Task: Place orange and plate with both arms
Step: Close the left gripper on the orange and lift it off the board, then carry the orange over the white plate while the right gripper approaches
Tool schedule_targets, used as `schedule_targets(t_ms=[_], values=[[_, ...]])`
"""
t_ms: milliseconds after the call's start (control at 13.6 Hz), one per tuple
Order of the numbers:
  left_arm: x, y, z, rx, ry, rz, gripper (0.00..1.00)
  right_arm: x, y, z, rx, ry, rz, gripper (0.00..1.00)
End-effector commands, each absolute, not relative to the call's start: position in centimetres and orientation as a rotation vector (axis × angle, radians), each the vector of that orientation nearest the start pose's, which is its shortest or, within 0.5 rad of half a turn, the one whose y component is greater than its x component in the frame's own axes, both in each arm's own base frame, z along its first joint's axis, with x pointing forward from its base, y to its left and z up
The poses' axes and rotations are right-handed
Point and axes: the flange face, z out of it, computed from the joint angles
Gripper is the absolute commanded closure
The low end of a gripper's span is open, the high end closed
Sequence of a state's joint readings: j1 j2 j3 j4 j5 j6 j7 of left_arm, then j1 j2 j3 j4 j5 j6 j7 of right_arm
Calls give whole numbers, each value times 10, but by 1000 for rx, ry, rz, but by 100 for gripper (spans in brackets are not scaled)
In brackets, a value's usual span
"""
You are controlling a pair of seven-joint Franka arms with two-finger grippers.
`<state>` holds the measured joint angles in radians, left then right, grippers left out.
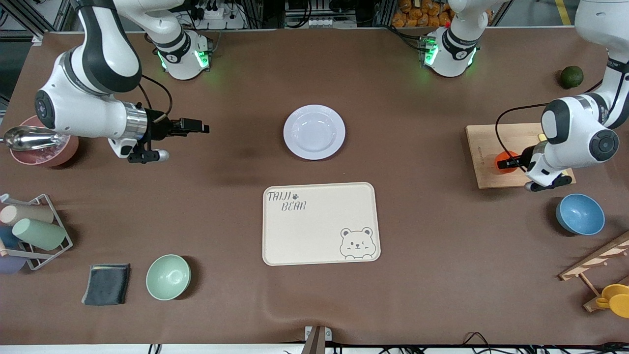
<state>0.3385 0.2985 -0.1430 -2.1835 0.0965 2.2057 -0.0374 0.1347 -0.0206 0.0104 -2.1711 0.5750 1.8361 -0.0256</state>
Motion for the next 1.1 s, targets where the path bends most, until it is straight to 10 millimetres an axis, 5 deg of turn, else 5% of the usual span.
schedule_targets(t_ms=[0, 294, 441, 809, 1029], values=[[547, 69, 310, -3102, -118, 488, 91, 483, 121, 378, -2569, 147, 443, 0], [569, -63, 366, -3156, -46, 382, 91, 484, 141, 367, -2527, 170, 429, 0], [560, -143, 388, -3148, -134, 370, 91, 485, 142, 362, -2525, 175, 439, 0], [496, -317, 386, -3118, -285, 365, 92, 479, 150, 349, -2511, 168, 470, 0], [465, -392, 365, -3132, -416, 386, 91, 472, 148, 339, -2511, 167, 495, 0]])
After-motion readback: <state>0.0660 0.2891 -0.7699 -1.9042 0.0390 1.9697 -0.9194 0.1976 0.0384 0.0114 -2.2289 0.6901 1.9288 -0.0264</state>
